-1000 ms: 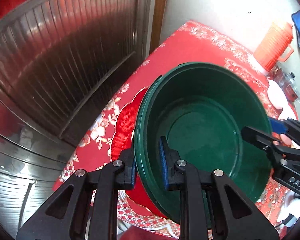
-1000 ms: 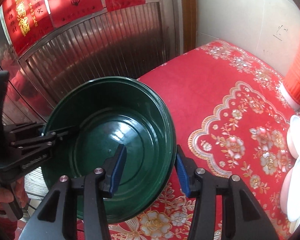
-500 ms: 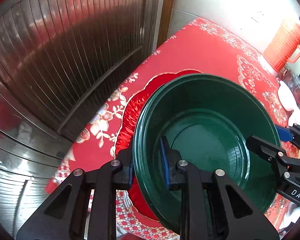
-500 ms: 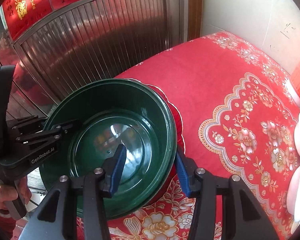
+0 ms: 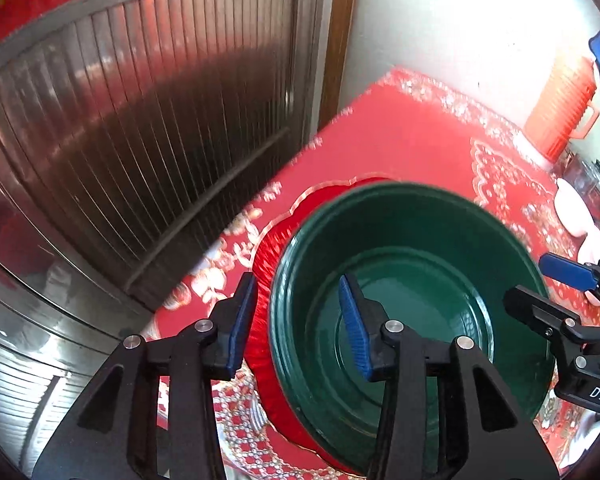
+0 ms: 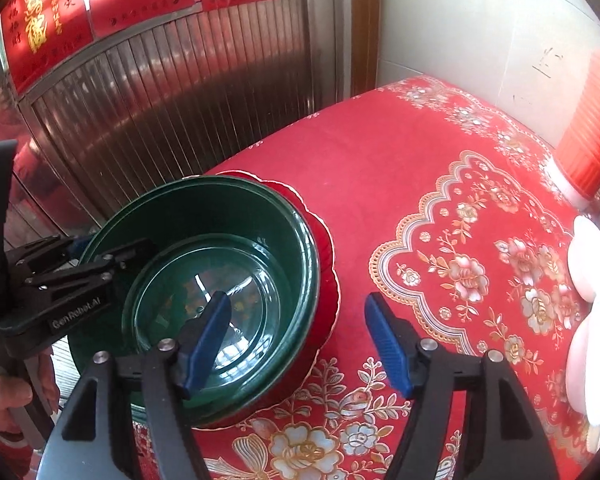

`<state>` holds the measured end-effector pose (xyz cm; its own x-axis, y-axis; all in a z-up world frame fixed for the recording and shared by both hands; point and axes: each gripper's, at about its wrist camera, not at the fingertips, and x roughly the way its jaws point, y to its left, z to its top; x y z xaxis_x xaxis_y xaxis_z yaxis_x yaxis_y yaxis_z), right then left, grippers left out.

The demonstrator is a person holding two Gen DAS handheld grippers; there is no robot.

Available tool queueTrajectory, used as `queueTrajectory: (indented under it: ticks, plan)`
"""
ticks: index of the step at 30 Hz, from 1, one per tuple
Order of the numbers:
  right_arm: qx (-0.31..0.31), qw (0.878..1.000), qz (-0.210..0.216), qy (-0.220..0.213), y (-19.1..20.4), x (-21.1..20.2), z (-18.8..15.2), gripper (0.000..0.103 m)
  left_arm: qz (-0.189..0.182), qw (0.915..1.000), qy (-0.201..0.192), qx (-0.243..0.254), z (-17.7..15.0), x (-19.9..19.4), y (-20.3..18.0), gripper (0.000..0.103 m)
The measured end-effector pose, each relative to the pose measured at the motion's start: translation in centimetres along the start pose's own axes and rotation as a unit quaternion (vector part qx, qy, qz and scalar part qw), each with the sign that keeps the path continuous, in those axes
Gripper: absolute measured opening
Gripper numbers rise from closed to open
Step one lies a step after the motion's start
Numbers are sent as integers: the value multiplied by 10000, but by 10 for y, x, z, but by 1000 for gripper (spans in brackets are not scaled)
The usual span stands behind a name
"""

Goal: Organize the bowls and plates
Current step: 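Lower the green basin onto the red plates and open the left tool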

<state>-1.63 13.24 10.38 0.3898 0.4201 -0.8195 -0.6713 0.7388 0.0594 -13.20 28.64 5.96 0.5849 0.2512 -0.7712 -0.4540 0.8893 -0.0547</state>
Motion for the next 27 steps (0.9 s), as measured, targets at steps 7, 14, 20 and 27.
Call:
queueTrajectory:
  ticks: [7,14,20,27]
  plan:
    - [155,9993,1,-331,-4,-15,-3,77,250,9978,-613,91,7,-28,-5,57]
    - [217,9979,-56,-611,-4,-32,-7,78,291,9919,-1217,229,14,-62,-25,57]
    - [452,9955,-70,-832,-20,-52,-14,80,84,9839,-1752,330,16,-90,-54,68]
    - [798,9900,-365,-1101,-49,-78,-34,80,-400,9779,-1965,587,18,-100,-104,72]
